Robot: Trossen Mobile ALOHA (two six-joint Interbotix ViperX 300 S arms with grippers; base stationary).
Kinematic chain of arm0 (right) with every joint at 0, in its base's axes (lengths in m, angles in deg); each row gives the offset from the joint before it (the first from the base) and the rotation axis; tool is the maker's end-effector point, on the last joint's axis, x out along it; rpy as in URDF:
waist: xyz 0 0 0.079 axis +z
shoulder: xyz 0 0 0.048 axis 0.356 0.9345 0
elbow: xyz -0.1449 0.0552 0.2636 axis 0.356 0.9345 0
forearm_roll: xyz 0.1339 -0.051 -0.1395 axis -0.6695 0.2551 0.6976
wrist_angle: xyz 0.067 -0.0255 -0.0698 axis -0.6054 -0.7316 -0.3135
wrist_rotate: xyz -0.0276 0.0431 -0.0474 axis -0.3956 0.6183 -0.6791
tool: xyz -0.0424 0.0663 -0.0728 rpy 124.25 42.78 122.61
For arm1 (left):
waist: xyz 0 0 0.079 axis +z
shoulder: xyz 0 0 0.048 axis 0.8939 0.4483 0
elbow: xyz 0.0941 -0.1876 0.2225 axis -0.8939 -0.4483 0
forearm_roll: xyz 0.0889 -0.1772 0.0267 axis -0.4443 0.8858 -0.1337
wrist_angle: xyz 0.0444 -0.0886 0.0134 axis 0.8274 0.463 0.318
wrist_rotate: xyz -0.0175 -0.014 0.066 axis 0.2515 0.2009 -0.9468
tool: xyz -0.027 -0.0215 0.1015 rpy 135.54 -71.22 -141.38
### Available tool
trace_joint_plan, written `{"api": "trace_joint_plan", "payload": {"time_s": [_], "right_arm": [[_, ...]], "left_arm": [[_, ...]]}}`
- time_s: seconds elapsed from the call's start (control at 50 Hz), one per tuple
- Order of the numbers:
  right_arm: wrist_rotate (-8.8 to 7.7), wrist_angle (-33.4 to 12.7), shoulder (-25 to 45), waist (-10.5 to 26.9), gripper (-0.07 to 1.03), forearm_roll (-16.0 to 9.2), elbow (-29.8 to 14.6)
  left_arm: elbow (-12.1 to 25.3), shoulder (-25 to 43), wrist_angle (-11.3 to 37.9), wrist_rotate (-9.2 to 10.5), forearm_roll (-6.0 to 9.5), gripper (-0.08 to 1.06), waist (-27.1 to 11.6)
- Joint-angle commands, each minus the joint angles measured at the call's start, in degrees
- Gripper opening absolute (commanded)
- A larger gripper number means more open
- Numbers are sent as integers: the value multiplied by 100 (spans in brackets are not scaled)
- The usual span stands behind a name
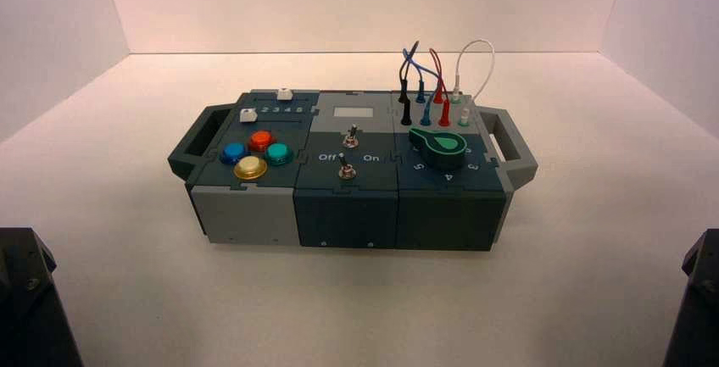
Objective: Pull the white wire.
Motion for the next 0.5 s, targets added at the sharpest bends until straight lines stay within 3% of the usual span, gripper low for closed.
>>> {"api": "trace_joint_plan", "payload": {"time_s": [0.02, 0.26, 0.5], "right_arm": [[18, -343, 176, 18, -3, -185, -237], [0, -1002, 176, 26, -3, -492, -211], [-18, -1564, 18, 114, -2, -554, -167]], "left_arm": [[255, 88, 264, -9, 0, -3, -325], [457, 501, 817, 79, 35, -3, -1204], [580, 826, 1169, 404, 457, -3, -2039]]}}
